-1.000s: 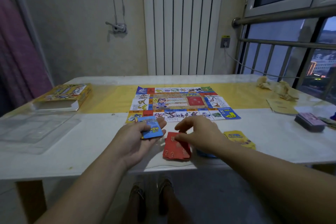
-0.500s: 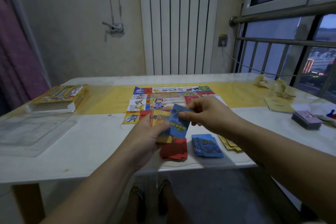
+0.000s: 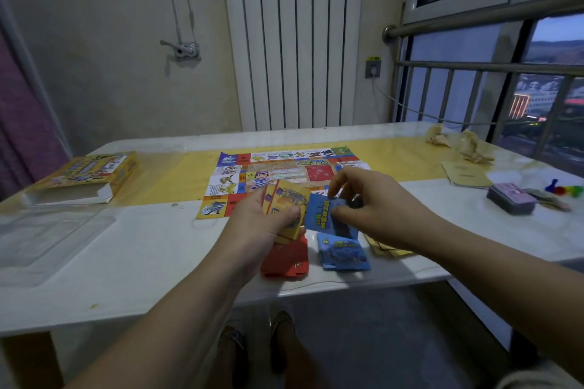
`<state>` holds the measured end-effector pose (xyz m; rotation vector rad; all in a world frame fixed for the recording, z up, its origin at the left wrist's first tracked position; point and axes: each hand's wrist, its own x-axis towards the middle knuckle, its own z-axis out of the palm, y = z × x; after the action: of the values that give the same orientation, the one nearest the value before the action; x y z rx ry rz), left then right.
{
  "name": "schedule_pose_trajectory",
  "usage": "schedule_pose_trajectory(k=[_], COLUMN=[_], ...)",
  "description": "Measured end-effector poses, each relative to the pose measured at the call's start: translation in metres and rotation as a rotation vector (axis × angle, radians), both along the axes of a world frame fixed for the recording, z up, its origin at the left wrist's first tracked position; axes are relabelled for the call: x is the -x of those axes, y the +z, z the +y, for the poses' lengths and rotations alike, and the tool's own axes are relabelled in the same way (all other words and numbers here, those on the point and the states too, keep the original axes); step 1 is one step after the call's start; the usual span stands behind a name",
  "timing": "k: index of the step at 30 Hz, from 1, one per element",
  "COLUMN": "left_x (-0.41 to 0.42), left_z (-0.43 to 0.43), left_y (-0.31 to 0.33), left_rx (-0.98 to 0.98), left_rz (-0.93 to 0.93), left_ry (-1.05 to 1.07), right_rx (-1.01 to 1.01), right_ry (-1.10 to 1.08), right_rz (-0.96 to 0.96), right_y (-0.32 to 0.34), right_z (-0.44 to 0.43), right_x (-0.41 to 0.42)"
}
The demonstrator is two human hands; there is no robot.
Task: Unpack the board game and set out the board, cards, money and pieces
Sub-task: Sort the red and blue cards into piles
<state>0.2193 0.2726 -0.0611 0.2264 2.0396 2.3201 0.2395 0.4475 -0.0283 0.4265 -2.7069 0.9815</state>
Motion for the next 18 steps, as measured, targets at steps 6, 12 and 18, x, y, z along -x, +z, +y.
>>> schedule_pose_trajectory(k=[6,12,18], left_x=[0.007,0.007,0.003], left_z=[-0.001,0.002,0.005], left_y=[-0.004,-0.008,-0.006], left_rx=[-0.067,-0.081,-0.059], left_rz=[-0.072,-0.137,-0.158], left_ry=[0.056,0.049,0.029], right_rx=[0.156,-0.186,-0.572], right_ry=[-0.095,-0.198,-0.214], right_rz=[-0.128,-0.094,-0.022], right_y=[-0.014,-0.037,-0.040], right_z=[0.019,0.011,0.008], right_x=[0.008,0.002,-0.001])
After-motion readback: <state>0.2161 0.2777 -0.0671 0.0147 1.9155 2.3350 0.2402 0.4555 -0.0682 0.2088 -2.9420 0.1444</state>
